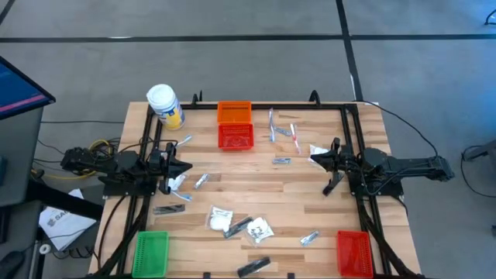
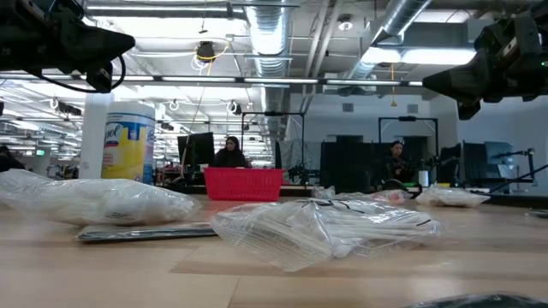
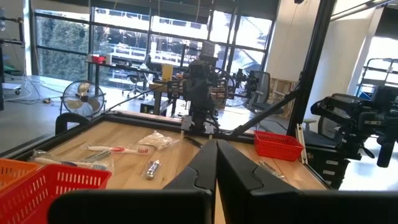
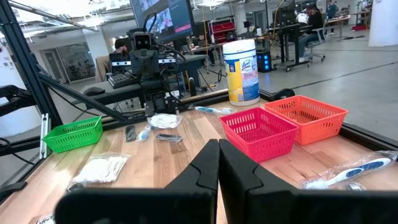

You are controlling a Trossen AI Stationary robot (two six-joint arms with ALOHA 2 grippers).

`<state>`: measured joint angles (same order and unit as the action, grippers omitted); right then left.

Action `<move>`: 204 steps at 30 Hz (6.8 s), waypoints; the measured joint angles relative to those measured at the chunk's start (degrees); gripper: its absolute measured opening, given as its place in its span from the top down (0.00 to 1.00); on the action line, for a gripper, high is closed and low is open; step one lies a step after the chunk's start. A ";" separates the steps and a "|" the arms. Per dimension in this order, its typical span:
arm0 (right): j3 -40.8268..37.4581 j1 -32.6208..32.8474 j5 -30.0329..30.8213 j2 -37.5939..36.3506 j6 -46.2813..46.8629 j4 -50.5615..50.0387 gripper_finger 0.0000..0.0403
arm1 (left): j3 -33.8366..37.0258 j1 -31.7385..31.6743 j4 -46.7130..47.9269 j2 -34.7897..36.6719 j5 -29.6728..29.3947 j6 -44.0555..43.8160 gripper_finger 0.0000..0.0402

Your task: Pick & Place Travel size toiletries

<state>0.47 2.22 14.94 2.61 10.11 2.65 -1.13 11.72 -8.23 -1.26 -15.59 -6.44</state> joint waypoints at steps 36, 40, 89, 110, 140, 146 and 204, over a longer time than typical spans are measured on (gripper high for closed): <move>1.16 0.02 -0.02 0.00 0.85 -1.40 1.00 | -0.07 -0.32 -57.13 -3.35 -1.13 -10.19 1.00; 1.62 0.02 -0.02 0.00 0.90 0.76 1.00 | -0.07 -0.32 -57.37 -5.04 -1.97 -10.33 1.00; 16.79 -1.85 -0.11 31.29 -6.28 39.85 1.00 | -14.08 -0.32 -58.25 -39.41 18.01 -2.91 1.00; 33.90 -6.71 8.32 39.16 14.34 -24.95 1.00 | -14.10 -0.34 -57.40 -38.23 18.01 -4.59 1.00; 39.12 13.44 -0.06 71.61 37.91 -57.59 0.75 | -14.10 -0.32 -57.19 -38.23 18.01 -7.54 1.00; 42.16 13.40 5.06 77.57 34.51 -63.28 0.59 | -14.10 -0.32 -57.31 -38.23 18.01 -7.56 1.00; 34.08 -6.21 13.43 84.76 24.39 -48.64 0.98 | -14.10 -0.30 -57.35 -38.23 18.01 -16.52 1.00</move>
<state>34.55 -3.99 28.37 87.37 34.50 -45.98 -15.22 11.42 -65.58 -39.48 2.42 -22.96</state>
